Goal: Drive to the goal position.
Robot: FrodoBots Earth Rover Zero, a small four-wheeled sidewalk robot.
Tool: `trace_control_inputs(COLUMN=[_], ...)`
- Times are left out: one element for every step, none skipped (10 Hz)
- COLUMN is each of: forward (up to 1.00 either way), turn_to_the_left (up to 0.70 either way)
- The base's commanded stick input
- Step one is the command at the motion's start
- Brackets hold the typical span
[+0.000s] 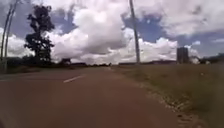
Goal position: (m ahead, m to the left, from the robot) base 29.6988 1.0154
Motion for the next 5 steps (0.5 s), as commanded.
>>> trace_control_inputs(forward=[1.00, 1.00, 1.00, 1.00, 1.00], turn_to_the_left=[0.00, 0.00, 0.00, 0.00, 0.00])
